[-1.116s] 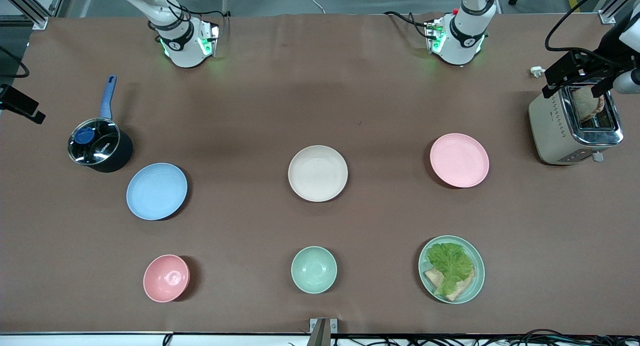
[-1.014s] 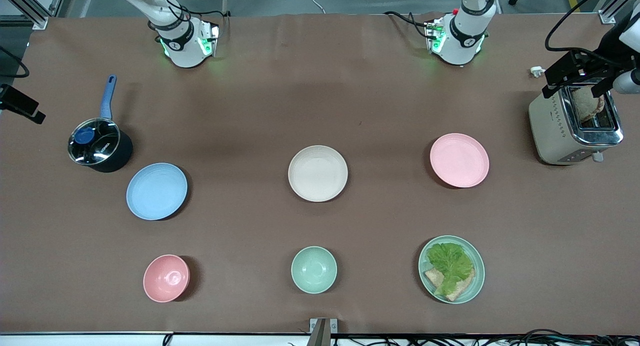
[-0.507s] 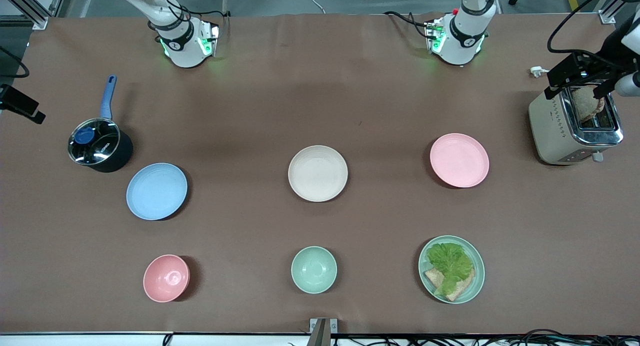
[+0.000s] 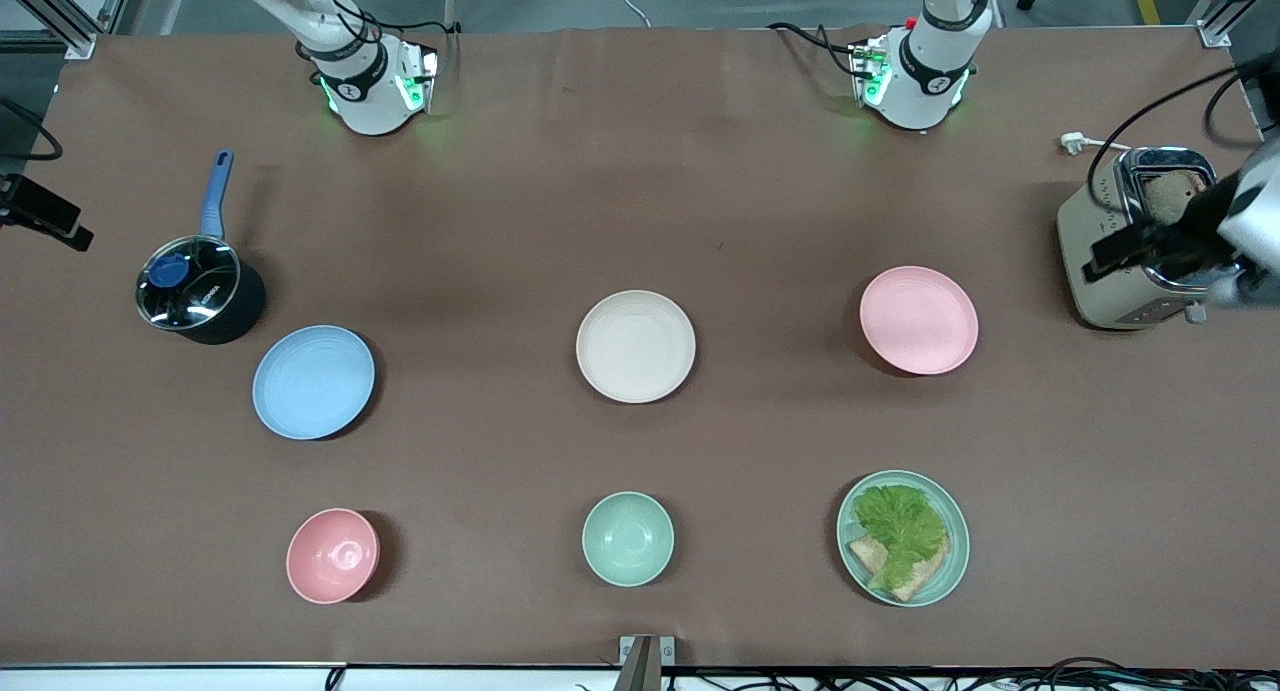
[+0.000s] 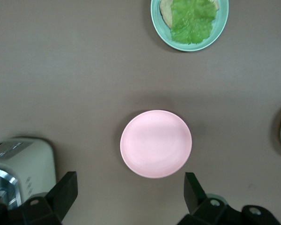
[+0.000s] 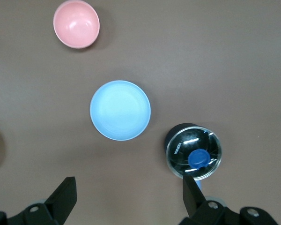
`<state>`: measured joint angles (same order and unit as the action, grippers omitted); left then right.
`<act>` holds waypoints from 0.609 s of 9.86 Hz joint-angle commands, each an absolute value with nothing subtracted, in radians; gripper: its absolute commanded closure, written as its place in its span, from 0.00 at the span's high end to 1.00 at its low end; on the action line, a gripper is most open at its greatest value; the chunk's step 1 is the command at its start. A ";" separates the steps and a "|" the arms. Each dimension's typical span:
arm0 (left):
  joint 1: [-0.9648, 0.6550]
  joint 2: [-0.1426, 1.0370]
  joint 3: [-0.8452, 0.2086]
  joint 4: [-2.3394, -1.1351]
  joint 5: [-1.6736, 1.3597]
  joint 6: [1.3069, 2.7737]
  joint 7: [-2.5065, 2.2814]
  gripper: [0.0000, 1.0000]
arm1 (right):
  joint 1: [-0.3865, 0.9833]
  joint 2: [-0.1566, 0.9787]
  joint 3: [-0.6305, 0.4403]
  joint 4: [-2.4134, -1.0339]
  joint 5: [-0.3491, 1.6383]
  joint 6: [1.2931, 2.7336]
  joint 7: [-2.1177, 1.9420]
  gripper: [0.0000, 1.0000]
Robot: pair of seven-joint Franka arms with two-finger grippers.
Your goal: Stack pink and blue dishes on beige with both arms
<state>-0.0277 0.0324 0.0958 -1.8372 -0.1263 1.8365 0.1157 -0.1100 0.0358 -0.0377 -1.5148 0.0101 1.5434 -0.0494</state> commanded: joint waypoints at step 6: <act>-0.005 0.294 0.110 -2.210 -0.305 2.342 0.469 0.98 | -0.140 0.313 -0.178 -1.923 0.311 2.165 -0.500 1.00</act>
